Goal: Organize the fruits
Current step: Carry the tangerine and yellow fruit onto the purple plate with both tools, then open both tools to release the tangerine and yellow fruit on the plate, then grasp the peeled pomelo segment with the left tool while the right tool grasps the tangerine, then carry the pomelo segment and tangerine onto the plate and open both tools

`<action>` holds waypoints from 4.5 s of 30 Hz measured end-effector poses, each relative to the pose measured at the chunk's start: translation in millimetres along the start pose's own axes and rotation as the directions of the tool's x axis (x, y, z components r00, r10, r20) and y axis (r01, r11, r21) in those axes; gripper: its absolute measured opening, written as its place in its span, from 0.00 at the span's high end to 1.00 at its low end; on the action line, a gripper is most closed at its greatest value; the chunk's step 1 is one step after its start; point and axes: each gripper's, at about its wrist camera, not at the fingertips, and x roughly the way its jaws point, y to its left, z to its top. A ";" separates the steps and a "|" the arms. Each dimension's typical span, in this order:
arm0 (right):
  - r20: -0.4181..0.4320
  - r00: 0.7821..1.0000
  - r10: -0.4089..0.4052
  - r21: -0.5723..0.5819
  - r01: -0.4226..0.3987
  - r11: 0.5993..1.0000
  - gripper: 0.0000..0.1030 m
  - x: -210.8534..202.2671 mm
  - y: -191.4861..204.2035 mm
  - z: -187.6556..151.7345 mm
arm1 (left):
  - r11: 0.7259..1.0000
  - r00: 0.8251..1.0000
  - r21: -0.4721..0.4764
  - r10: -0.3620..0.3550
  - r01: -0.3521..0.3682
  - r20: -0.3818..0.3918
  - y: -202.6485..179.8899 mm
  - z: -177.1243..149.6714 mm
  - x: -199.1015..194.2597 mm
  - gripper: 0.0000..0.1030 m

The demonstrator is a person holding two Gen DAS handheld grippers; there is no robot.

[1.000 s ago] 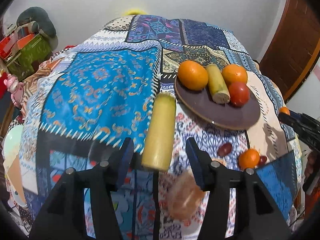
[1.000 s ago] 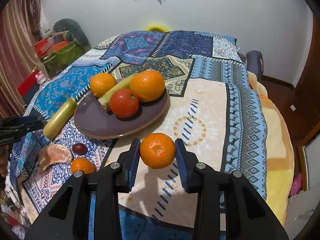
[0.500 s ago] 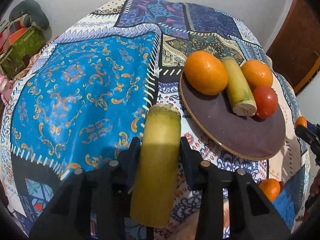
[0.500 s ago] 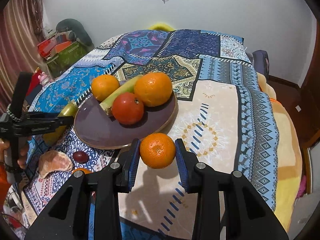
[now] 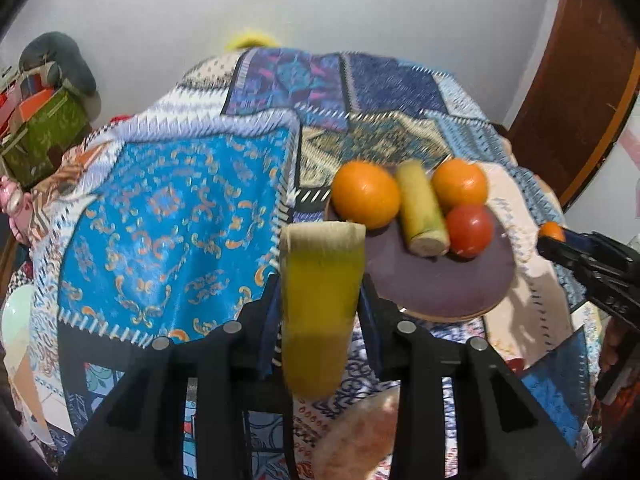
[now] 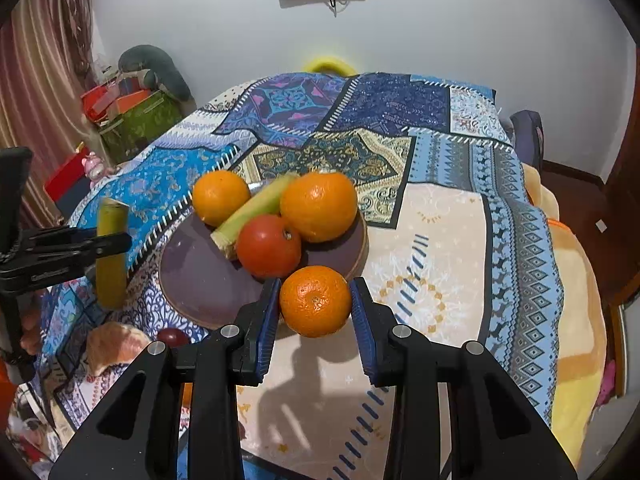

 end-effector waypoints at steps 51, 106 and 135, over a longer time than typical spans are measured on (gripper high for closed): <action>-0.023 1.000 0.013 -0.014 -0.014 1.000 0.56 46.4 -14.6 17.4 | 0.993 0.999 0.116 0.017 -0.023 0.048 -80.4 64.0 58.5 0.47; -0.184 0.982 0.048 -0.096 -0.067 0.993 0.56 15.0 89.2 -51.7 | 0.987 0.985 0.122 -0.081 0.100 -0.151 -25.6 -94.5 16.7 0.43; -0.039 0.999 0.030 -0.057 -0.032 0.998 0.66 -27.4 60.8 -23.5 | 0.993 0.992 0.049 -0.113 0.110 0.056 -39.1 -31.8 -50.0 0.55</action>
